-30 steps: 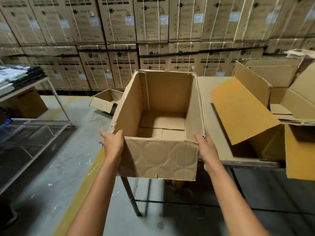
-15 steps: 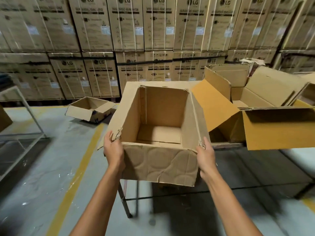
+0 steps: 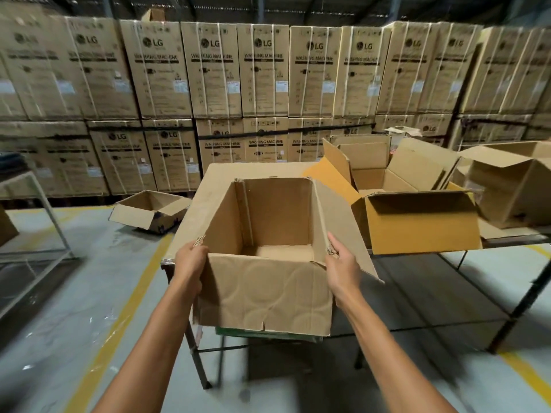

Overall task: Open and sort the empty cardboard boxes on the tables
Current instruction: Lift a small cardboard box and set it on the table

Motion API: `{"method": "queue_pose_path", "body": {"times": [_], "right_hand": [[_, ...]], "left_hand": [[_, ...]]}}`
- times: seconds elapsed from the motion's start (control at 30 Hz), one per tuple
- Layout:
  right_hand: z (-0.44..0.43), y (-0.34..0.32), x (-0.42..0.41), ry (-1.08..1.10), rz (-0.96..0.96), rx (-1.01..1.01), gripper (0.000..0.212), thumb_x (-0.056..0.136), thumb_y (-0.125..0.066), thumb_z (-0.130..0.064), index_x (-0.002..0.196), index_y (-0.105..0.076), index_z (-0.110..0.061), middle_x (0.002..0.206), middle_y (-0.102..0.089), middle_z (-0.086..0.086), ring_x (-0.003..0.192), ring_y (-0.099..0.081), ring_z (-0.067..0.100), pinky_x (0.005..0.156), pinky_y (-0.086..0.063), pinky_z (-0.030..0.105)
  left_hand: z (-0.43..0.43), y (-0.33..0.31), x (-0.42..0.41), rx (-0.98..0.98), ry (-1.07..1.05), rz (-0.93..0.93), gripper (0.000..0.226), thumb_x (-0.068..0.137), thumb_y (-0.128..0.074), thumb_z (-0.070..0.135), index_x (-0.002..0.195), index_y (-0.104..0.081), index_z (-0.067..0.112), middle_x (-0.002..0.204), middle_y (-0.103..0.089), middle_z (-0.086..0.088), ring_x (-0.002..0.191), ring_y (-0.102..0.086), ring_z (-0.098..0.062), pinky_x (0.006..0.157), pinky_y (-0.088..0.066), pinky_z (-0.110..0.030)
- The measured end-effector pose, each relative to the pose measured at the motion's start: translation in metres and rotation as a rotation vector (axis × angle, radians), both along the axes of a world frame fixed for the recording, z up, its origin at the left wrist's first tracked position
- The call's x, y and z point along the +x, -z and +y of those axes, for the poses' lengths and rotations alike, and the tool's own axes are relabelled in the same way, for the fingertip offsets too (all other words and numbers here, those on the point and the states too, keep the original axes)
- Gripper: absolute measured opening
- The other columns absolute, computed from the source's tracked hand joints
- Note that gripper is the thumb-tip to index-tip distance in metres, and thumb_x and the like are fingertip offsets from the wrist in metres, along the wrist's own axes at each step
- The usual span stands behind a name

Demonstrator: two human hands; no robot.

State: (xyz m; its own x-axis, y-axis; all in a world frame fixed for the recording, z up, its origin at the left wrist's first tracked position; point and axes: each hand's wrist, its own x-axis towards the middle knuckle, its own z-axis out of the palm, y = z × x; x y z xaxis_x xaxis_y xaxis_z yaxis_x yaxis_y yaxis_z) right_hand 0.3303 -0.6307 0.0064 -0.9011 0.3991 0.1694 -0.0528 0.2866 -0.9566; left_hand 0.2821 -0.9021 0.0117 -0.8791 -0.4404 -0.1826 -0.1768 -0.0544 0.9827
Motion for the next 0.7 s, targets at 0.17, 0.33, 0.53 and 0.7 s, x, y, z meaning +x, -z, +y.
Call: {"method": "queue_pose_path", "body": {"times": [0.17, 0.33, 0.53, 0.7], "right_hand": [[0.042, -0.005, 0.033, -0.063, 0.095, -0.002, 0.054, 0.099, -0.045, 0.000, 0.150, -0.044, -0.019, 0.149, -0.045, -0.008, 0.110, -0.056, -0.013, 0.092, -0.038, 0.008], [0.081, -0.017, 0.055, -0.086, 0.194, -0.062, 0.052, 0.099, -0.052, -0.002, 0.147, -0.047, -0.020, 0.149, -0.048, -0.003, 0.140, -0.041, 0.016, 0.117, -0.035, 0.037], [0.136, -0.046, 0.077, -0.058, 0.360, -0.080, 0.052, 0.099, -0.049, 0.005, 0.144, -0.050, -0.021, 0.148, -0.049, -0.006, 0.138, -0.042, 0.010, 0.115, -0.038, 0.037], [0.177, -0.066, 0.084, 0.064, 0.475, -0.098, 0.055, 0.097, -0.047, 0.007, 0.143, -0.051, -0.024, 0.147, -0.050, -0.009, 0.139, -0.043, 0.010, 0.115, -0.039, 0.041]], "left_hand": [[0.048, -0.009, 0.054, 0.008, -0.040, 0.130, 0.044, 0.087, -0.039, -0.003, 0.113, -0.066, 0.020, 0.100, -0.062, -0.005, 0.088, -0.056, -0.023, 0.066, -0.041, -0.029], [0.079, -0.033, 0.085, -0.037, -0.021, 0.270, 0.066, 0.086, -0.035, -0.008, 0.143, -0.052, 0.021, 0.134, -0.060, -0.002, 0.095, -0.061, -0.012, 0.073, -0.049, -0.026], [0.128, -0.074, 0.108, -0.154, -0.010, 0.498, 0.066, 0.086, -0.037, -0.012, 0.146, -0.048, 0.015, 0.148, -0.048, 0.004, 0.135, -0.042, -0.011, 0.117, -0.034, -0.038], [0.178, -0.104, 0.098, -0.173, 0.051, 0.582, 0.066, 0.089, -0.036, -0.012, 0.148, -0.045, 0.017, 0.150, -0.044, 0.005, 0.136, -0.040, -0.008, 0.119, -0.030, -0.035]]}}
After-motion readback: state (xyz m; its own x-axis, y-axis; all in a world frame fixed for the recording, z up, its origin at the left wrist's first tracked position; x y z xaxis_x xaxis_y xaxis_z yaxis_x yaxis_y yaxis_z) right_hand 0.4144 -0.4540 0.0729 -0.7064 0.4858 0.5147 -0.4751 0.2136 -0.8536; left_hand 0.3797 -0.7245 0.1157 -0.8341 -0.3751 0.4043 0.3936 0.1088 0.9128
